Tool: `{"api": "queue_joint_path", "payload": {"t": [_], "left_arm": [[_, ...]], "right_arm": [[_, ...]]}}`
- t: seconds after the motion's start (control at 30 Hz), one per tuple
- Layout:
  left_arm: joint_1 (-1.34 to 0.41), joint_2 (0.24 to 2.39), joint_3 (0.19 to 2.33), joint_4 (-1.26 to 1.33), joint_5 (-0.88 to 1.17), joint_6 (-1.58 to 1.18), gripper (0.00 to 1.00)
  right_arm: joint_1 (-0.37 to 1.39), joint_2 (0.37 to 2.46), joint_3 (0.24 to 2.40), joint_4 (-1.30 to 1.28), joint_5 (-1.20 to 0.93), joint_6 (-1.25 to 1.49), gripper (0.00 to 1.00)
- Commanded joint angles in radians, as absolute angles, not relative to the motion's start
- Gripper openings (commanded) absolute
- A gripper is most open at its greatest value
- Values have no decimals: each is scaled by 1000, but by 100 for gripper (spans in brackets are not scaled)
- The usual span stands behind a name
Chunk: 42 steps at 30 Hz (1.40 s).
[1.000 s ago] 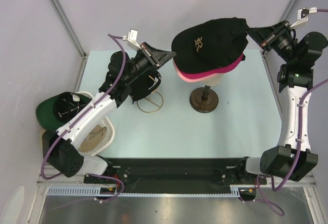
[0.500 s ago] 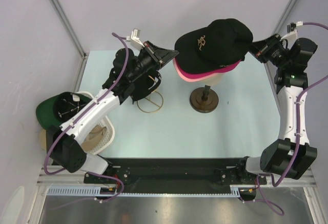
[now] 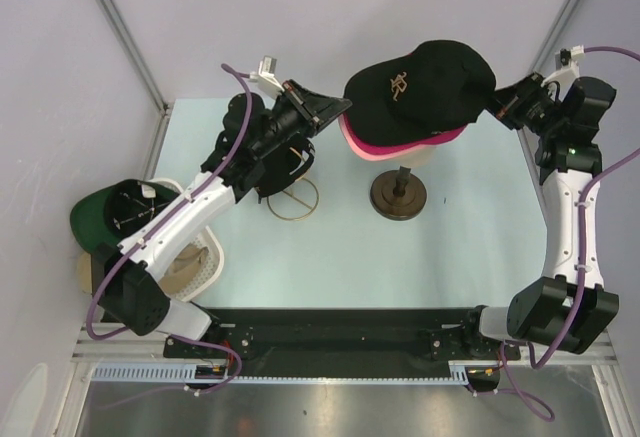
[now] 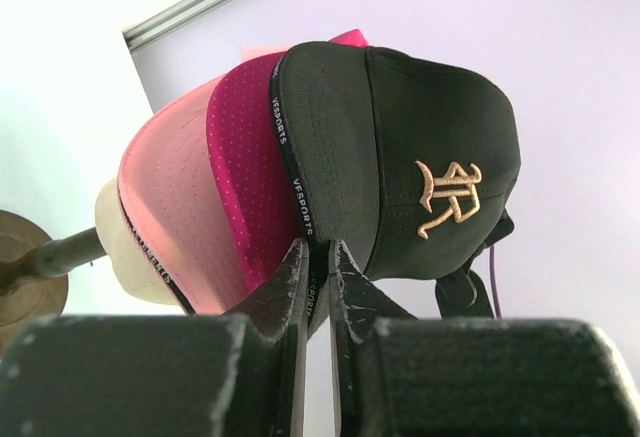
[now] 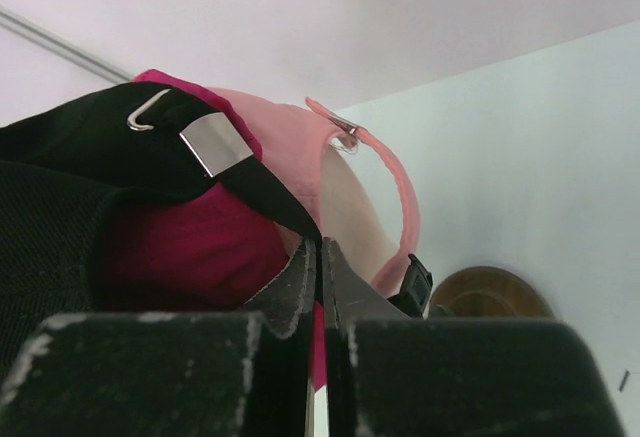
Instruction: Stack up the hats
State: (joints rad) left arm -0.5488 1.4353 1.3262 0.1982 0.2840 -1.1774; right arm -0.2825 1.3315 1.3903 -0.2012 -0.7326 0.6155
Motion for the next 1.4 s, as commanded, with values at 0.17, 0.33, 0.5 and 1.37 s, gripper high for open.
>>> {"api": "queue_joint_path", "payload": {"t": [0.17, 0.33, 0.5, 1.37], "left_arm": [[-529, 1434, 1385, 196, 258, -1241, 0], [-523, 1422, 1394, 209, 253, -1272, 0], [-514, 1401, 1381, 238, 245, -1324, 0], [-489, 1486, 1463, 187, 166, -1325, 0]], "right_arm": [[-290, 1318, 1508, -567, -580, 500, 0], [-290, 1324, 1638, -613, -586, 535, 0], [-290, 1298, 1700, -650, -566, 541, 0], [-288, 1298, 1629, -445, -568, 652, 0]]}}
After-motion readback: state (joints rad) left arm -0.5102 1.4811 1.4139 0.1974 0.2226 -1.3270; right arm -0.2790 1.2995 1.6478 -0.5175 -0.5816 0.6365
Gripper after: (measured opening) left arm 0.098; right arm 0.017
